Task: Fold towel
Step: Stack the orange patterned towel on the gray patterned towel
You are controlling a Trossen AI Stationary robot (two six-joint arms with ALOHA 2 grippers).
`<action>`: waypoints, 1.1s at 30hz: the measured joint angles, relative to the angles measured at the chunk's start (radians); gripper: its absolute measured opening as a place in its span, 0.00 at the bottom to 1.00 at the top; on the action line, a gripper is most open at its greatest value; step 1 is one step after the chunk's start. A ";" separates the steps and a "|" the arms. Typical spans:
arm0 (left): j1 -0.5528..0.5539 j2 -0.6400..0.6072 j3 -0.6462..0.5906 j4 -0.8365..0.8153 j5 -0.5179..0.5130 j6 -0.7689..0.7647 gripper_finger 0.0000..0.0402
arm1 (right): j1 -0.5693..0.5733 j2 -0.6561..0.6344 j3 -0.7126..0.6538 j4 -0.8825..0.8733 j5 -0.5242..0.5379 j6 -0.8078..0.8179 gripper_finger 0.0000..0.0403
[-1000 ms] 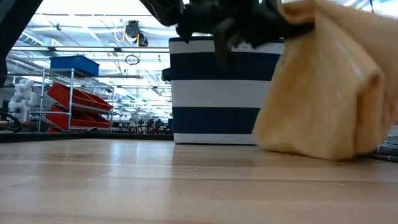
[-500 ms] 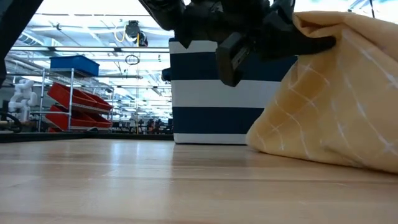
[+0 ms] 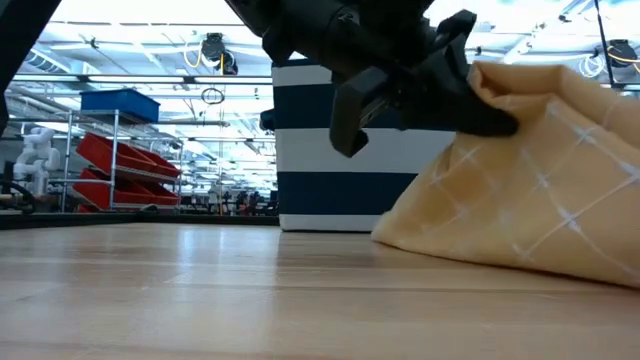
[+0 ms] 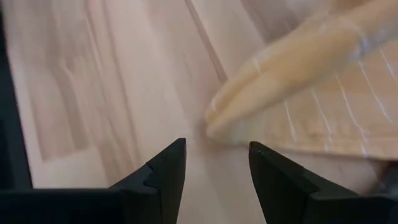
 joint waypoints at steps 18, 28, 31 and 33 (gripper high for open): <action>-0.043 0.000 0.000 -0.053 -0.048 -0.027 0.02 | -0.090 0.102 0.005 0.052 0.031 -0.031 0.41; -0.057 0.000 0.000 -0.052 -0.046 -0.063 0.02 | -0.095 0.130 0.006 -0.026 0.010 -0.027 0.24; -0.065 0.000 0.000 -0.053 -0.046 -0.066 0.02 | -0.098 0.130 0.005 -0.071 -0.031 -0.086 0.06; -0.072 0.000 0.000 -0.053 -0.046 -0.069 0.02 | -0.099 0.130 0.005 -0.102 -0.046 -0.106 0.04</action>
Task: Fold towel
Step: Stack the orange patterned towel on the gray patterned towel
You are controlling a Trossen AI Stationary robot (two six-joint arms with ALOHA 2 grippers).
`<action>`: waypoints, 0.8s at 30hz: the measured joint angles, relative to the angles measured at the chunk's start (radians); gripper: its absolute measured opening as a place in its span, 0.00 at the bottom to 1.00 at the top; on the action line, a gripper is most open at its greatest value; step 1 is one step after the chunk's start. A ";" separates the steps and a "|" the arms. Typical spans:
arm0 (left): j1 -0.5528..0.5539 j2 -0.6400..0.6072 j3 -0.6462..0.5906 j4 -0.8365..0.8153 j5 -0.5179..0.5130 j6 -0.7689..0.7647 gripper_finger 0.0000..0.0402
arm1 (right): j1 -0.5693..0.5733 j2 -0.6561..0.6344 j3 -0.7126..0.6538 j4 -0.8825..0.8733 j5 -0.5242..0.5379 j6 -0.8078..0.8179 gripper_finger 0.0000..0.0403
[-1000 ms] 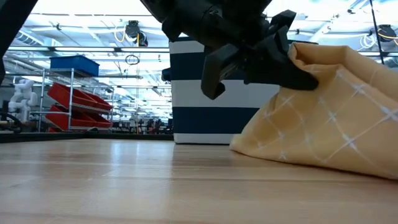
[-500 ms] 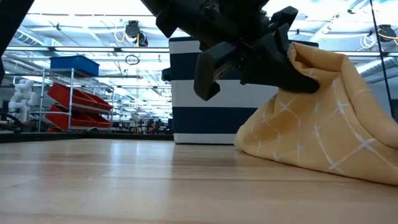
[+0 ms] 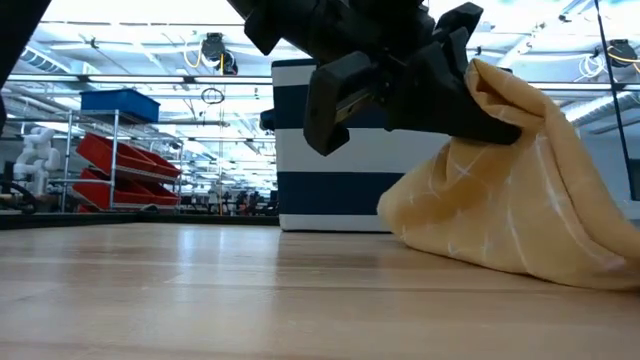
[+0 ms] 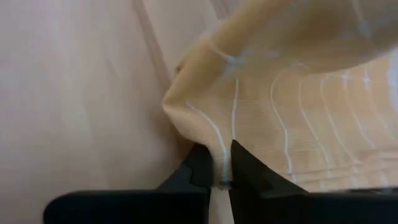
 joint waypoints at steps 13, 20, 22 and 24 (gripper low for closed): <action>-0.043 0.001 0.000 0.006 0.054 -0.023 0.02 | -0.005 -0.099 -0.006 -0.438 -0.075 -0.024 0.02; -0.039 0.001 0.000 0.064 0.097 -0.023 0.02 | -0.060 -0.163 -0.012 -0.458 -0.003 -0.106 0.02; -0.035 0.001 0.000 0.081 0.103 -0.023 0.02 | -0.076 -0.172 -0.013 -0.460 0.000 -0.122 0.02; -0.036 0.001 0.000 0.087 0.106 -0.023 0.02 | -0.084 -0.180 -0.012 -0.459 0.004 -0.130 0.02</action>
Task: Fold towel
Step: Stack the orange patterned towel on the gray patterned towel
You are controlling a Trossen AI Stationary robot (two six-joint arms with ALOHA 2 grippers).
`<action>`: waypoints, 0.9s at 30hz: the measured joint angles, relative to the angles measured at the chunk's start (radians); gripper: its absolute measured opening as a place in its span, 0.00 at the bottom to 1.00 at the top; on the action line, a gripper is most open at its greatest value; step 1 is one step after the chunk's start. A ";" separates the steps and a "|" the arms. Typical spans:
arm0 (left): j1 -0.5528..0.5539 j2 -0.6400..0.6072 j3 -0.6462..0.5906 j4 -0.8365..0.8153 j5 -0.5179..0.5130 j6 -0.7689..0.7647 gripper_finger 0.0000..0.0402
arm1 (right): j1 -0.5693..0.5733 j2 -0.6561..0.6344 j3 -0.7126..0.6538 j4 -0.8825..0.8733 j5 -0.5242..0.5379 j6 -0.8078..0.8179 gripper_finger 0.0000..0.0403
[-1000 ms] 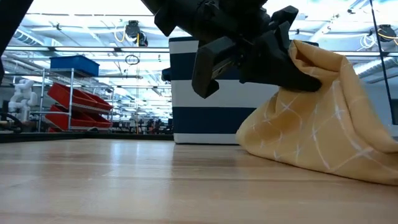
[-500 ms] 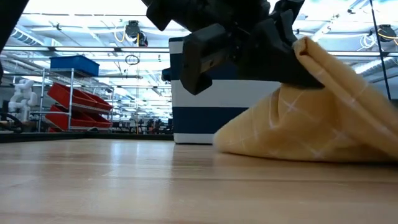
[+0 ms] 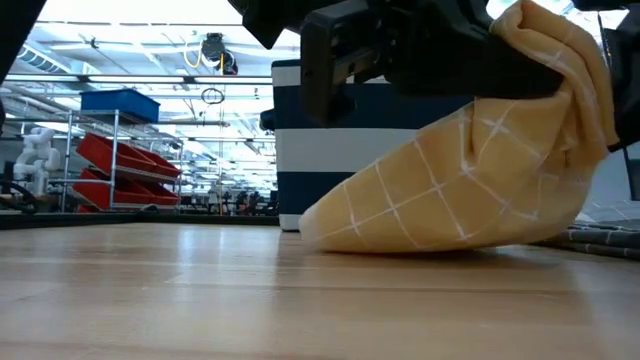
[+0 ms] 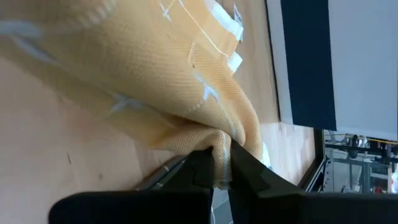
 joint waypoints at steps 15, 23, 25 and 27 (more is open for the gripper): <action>0.014 0.121 0.000 0.096 0.017 0.004 0.02 | 0.108 -0.004 0.001 0.017 -0.012 -0.161 0.02; 0.015 0.179 0.000 0.302 0.012 0.009 0.05 | 0.135 -0.063 0.001 0.029 -0.149 -0.479 0.03; 0.018 0.181 0.000 0.326 0.013 0.009 0.06 | 0.134 -0.091 0.001 0.023 -0.185 -0.525 0.03; 0.023 0.181 0.000 0.349 0.013 0.007 0.06 | 0.135 -0.117 0.001 0.008 -0.207 -0.545 0.03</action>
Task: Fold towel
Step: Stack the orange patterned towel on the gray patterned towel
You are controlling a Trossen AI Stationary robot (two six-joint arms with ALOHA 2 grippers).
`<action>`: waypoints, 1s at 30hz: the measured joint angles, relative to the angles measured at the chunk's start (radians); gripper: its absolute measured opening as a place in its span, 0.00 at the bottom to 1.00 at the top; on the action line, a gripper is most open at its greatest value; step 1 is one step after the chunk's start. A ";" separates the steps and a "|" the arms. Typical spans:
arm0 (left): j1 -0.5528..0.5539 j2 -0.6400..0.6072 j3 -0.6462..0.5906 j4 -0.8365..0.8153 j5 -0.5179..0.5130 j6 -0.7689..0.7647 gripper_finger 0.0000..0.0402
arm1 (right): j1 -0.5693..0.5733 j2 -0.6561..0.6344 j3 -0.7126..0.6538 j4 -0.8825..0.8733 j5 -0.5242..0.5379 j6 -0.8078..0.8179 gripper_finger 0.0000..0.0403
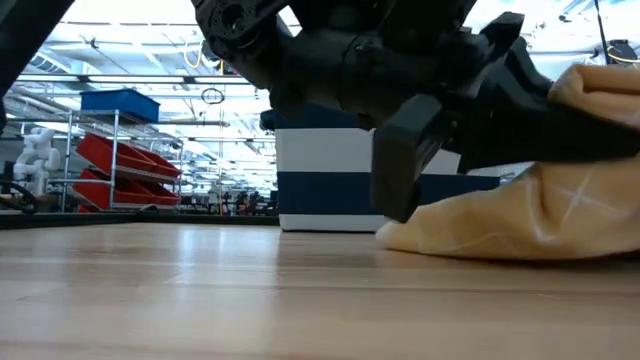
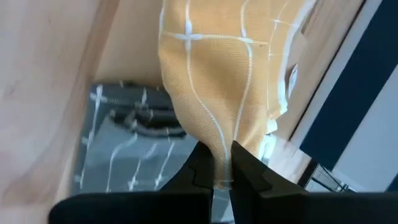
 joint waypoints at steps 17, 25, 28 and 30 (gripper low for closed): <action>-0.007 -0.001 0.001 -0.026 0.193 -0.136 0.36 | -0.009 -0.077 0.000 0.026 -0.296 0.193 0.37; -0.040 -0.006 0.001 -0.075 0.037 -0.186 0.48 | -0.007 -0.082 0.000 0.055 -0.353 0.371 0.50; -0.046 -0.009 0.001 -0.071 0.010 -0.217 0.48 | -0.002 -0.095 0.000 0.117 -0.324 0.453 0.50; -0.051 -0.010 0.001 -0.068 0.008 -0.245 0.48 | 0.011 -0.097 0.000 0.134 -0.312 0.508 0.49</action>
